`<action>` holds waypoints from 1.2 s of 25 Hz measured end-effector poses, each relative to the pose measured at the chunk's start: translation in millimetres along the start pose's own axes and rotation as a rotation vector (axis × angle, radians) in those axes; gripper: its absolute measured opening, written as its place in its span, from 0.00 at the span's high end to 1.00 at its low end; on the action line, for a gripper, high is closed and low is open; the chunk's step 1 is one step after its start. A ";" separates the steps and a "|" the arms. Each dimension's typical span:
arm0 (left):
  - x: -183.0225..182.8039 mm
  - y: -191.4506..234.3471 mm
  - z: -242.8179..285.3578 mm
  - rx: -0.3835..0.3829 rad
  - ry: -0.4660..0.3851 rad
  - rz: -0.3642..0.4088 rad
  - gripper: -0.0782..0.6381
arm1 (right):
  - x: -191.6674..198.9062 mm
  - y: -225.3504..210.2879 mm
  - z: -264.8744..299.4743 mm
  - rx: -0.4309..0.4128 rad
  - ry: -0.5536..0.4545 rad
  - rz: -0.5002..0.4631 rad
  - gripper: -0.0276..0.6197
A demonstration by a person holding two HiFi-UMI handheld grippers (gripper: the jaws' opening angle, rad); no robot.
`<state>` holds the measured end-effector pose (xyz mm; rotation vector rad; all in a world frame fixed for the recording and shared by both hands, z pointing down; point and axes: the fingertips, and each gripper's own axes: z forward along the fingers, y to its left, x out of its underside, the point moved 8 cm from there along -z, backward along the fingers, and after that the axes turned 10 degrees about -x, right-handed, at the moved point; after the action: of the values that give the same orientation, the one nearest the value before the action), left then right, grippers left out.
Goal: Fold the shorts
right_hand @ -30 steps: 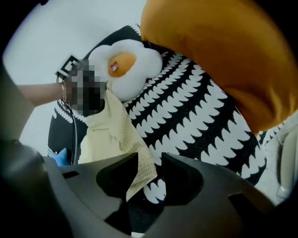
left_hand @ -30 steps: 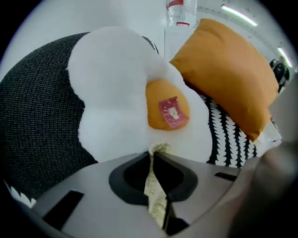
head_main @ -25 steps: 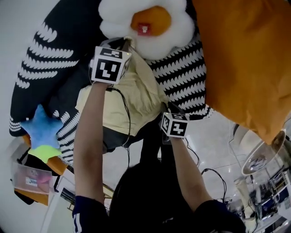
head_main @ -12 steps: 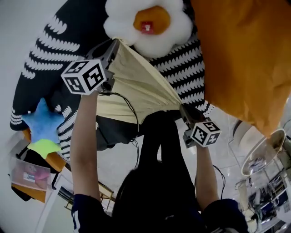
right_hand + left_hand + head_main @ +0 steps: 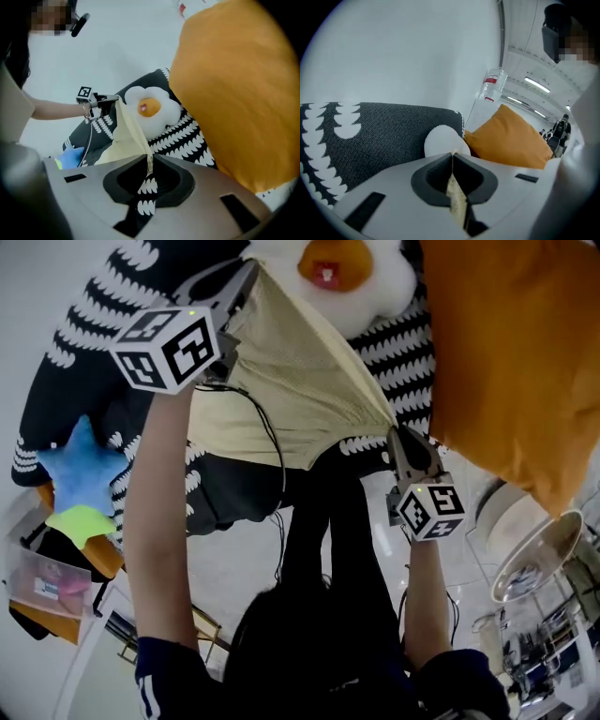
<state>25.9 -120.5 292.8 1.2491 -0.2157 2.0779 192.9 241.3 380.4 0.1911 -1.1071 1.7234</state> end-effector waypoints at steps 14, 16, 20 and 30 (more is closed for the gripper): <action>38.7 86.1 -159.9 -0.211 -0.006 -0.001 0.88 | 25.5 139.5 20.8 -0.319 0.236 -0.529 0.88; 65.3 108.5 -180.6 -0.263 0.025 -0.051 0.88 | 45.9 153.7 33.3 -0.344 0.285 -0.595 0.88; 137.6 144.2 -219.5 -0.350 0.109 -0.160 0.88 | 98.0 181.1 62.7 -0.375 0.409 -0.743 0.88; 284.1 130.8 -223.2 -0.654 0.372 -0.297 0.87 | 191.5 158.8 84.8 -0.330 0.690 -1.070 0.88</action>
<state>-300.6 21.0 437.7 0.4617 -0.4604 1.7303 -54.1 299.3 449.0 -0.0348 -0.5536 0.5457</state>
